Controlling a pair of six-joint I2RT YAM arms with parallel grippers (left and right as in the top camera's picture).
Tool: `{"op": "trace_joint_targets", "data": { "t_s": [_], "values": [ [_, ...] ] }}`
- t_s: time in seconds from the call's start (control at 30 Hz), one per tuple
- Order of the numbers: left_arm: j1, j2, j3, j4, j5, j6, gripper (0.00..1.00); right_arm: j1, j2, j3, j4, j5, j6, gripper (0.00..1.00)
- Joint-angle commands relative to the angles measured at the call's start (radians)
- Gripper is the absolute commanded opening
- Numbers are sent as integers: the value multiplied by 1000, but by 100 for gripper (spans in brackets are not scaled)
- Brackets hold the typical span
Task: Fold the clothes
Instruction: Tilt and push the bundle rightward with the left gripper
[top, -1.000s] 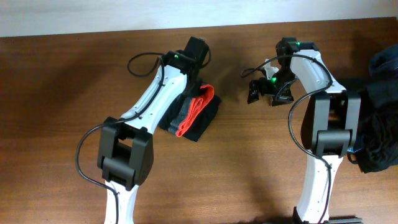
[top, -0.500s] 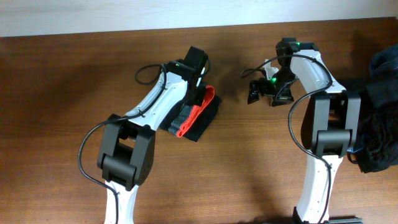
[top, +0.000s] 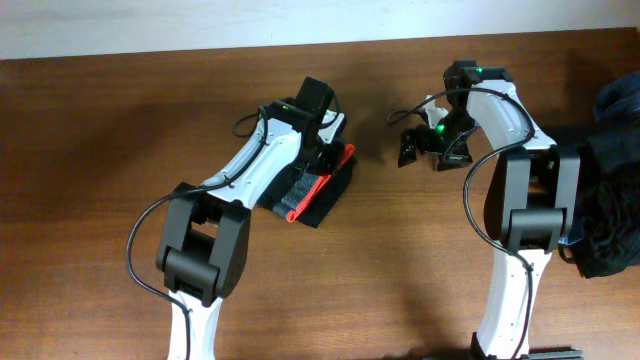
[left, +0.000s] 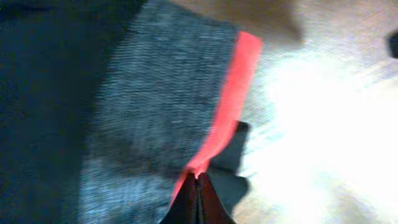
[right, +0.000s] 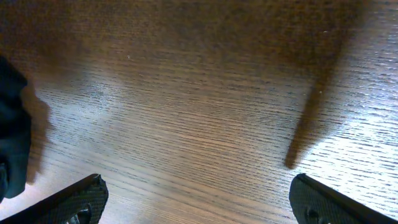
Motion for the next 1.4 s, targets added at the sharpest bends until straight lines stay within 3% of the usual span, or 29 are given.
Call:
{"op": "trace_joint_targets", "data": {
  "t_s": [0.0,0.2,0.43,0.87,1.0,1.37],
  "values": [
    [-1,-14,-5,2,74,34,0,3,-35,-7,3,-13,-3,98],
    [-2,-94,5,-5,13,34,0,3,-35,-7,4,-13,-3,99],
    [7,-201,5,-42,-206,6,0,3,-35,-7,3,-13,-3,99],
    [25,-34,-22,-31,-225,-4,0,3,-35,-7,2,-13,-3,99],
    [18,16,-22,-41,-157,-3,0,3,-35,-7,3,-13,-3,99],
    [-21,43,-22,-32,-134,-4,0,3,-35,-7,10,-13,-3,99]
  ]
}}
